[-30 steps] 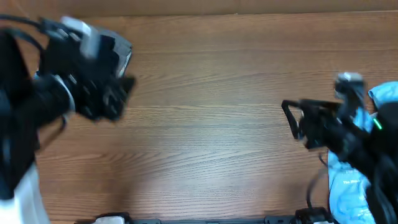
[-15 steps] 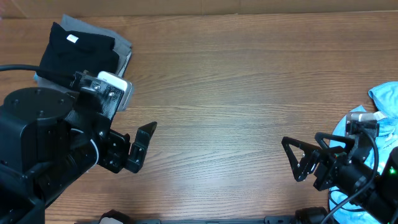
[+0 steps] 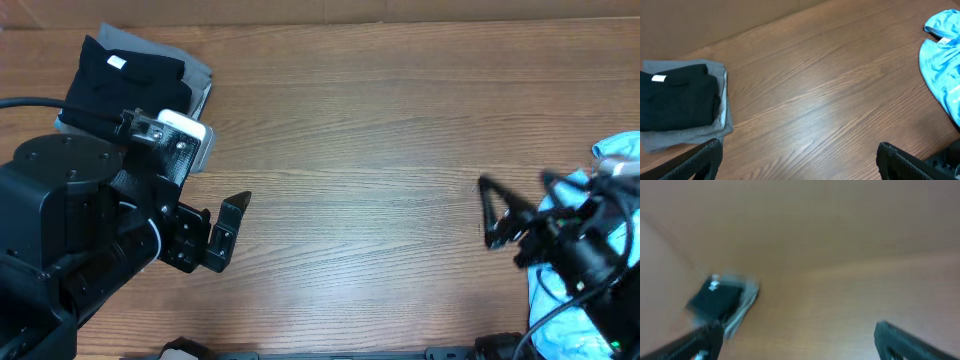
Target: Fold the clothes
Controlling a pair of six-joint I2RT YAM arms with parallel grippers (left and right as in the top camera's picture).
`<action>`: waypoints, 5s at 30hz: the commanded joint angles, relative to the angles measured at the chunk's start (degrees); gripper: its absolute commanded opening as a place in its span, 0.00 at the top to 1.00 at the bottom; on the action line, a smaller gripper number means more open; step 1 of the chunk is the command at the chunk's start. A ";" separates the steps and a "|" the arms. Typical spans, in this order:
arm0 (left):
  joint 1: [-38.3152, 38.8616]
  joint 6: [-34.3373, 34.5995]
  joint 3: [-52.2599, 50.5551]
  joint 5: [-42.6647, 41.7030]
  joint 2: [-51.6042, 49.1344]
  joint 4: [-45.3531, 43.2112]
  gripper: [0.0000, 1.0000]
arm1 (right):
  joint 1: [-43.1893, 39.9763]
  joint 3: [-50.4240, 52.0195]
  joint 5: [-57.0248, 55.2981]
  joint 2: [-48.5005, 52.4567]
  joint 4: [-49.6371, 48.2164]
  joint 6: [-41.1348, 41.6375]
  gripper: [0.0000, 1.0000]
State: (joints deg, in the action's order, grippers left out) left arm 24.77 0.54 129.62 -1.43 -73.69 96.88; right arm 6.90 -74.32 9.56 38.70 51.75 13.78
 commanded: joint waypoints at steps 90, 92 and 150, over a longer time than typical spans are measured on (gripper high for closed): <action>-17.79 -12.81 -102.20 -5.60 62.86 -80.46 0.00 | -1.14 73.85 -6.95 -38.47 -47.19 -0.13 0.00; -17.79 -12.79 -107.49 -5.57 67.58 -83.73 0.00 | -1.14 73.88 -6.95 -38.47 -47.21 -0.13 0.00; -18.16 -10.64 -129.35 -4.35 73.42 -93.02 0.00 | -1.14 73.85 -6.95 -38.47 -47.19 -0.13 0.00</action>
State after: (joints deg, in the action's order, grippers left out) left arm 6.96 -10.68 0.47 -6.42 -0.84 3.75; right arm 6.02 -1.04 2.61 0.84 4.95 13.47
